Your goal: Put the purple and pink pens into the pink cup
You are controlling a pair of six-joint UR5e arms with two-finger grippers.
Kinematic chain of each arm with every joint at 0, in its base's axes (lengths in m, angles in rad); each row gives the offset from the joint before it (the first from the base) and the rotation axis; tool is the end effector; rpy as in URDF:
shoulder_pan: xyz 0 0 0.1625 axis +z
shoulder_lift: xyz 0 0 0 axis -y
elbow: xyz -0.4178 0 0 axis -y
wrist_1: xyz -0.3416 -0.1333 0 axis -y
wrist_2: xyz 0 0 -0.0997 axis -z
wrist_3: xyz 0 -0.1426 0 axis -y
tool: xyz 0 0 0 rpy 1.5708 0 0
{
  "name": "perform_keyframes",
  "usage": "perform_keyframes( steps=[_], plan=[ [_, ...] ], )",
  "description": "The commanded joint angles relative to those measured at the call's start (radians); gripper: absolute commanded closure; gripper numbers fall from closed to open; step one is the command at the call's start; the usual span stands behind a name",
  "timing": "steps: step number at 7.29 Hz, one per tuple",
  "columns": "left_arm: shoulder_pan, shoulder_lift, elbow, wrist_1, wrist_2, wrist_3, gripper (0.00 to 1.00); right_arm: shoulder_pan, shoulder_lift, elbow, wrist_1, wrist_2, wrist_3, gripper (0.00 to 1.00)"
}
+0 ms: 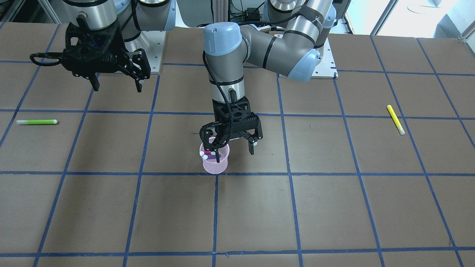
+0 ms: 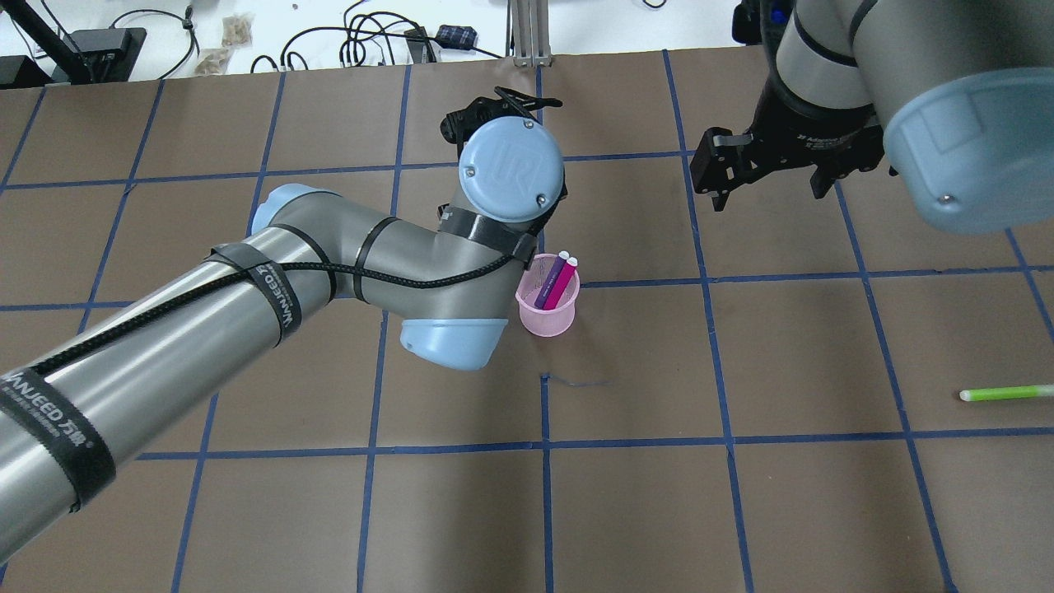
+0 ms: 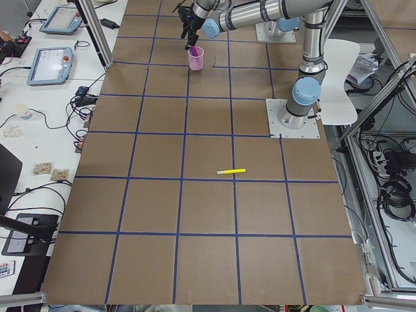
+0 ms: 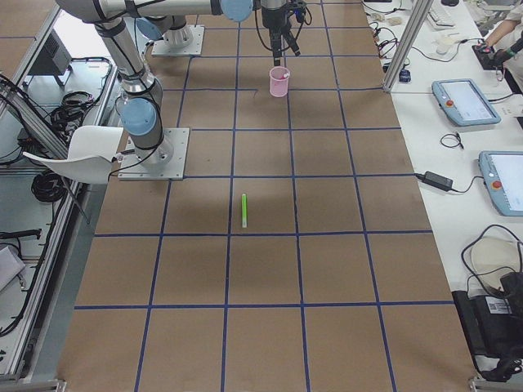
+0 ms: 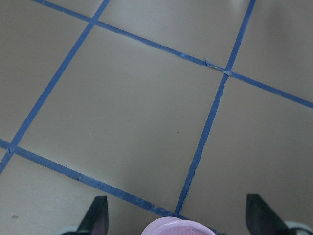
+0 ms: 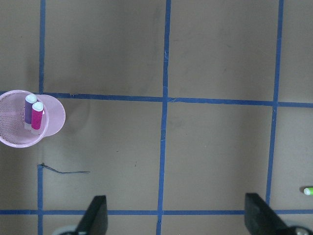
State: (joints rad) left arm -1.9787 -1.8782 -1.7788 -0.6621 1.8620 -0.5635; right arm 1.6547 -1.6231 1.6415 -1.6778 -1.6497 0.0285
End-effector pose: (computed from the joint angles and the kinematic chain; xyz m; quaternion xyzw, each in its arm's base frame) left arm -0.3101 -0.4848 0.3044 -0.1037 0.9652 -0.2374 0.0356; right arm 0.1578 -0.4198 0.4407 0.0259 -0.9979 0.0464 0.0369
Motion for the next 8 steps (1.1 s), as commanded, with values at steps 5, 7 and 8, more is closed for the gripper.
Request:
perform_keyframes(
  steps=[5, 7, 8],
  plan=[
    [0.300, 0.155, 0.191, -0.623, -0.168, 0.448, 0.00, 0.008, 0.034, -0.011, -0.056, 0.153, 0.001, 0.00],
    [0.395, 0.188, 0.190, -0.692, -0.199, 0.560, 0.00, 0.008, 0.029, -0.014, -0.051, 0.154, 0.004, 0.00],
    [0.412, 0.201, 0.194, -0.743, -0.265, 0.562, 0.00, 0.005, 0.034, -0.015, -0.040, 0.139, 0.005, 0.00]
  ],
)
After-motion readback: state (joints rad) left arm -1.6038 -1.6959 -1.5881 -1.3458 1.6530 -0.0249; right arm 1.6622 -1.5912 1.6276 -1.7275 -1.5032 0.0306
